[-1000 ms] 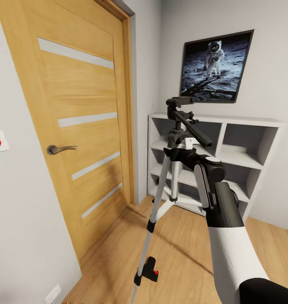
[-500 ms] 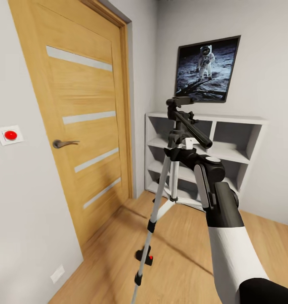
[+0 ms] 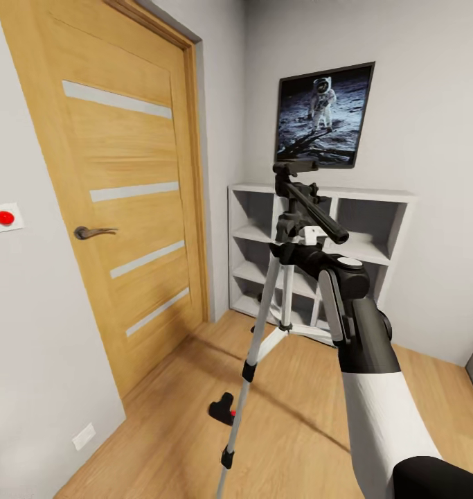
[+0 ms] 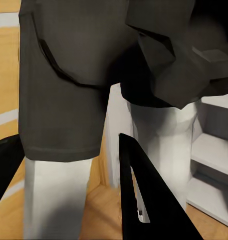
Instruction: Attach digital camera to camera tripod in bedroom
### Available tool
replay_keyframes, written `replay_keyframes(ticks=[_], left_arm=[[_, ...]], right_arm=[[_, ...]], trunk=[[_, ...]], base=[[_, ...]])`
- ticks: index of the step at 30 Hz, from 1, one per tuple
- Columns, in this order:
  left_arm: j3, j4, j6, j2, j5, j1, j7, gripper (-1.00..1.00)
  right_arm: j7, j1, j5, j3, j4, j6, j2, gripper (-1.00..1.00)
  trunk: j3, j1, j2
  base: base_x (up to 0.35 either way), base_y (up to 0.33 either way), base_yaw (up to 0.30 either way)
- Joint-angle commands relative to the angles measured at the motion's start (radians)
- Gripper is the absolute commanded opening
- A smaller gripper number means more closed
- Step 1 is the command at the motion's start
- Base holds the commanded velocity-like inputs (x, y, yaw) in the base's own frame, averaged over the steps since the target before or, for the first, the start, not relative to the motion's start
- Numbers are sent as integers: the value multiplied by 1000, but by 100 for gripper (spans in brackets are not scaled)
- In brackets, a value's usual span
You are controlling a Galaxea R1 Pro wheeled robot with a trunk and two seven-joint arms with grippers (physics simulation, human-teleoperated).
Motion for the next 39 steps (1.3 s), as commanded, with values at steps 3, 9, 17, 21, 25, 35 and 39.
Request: replay_keyframes(ticks=[3,9,17,21,25,35,39], left_arm=[[0,-2,-1,0,9,1,0,100],[0,-2,-1,0,9,1,1,100],[1,-2,-1,0,9,1,2,100],[1,-2,-1,0,9,1,2,100],[1,-2,-1,0,8,1,2,100],[1,-2,-1,0,8,1,2,100],[1,-2,-1,0,8,1,2,100]], right_arm=[[3,-1,1,-1,-1,5,0,-100],[3,-1,2,-2,-1,6,-4,-100],[5,-1,7,-1,0,7,-29,-100],[5,-1,7,-1,0,7,-30,-100],[5,-1,7,-1,1,8,-30,-100],[5,-1,7,-3,1,8,-32,-100],[5,-1,7,-3,1,7,-32,-100]], trunk=[[-1,0,0],[-1,0,0],[-1,0,0],[-1,0,0],[-1,0,0],[-1,0,0],[-1,0,0]], base=[[-3,-289,0],[-1,-290,0],[0,-290,0],[0,-290,0],[-14,-290,0],[-72,-290,0],[-81,-290,0]])
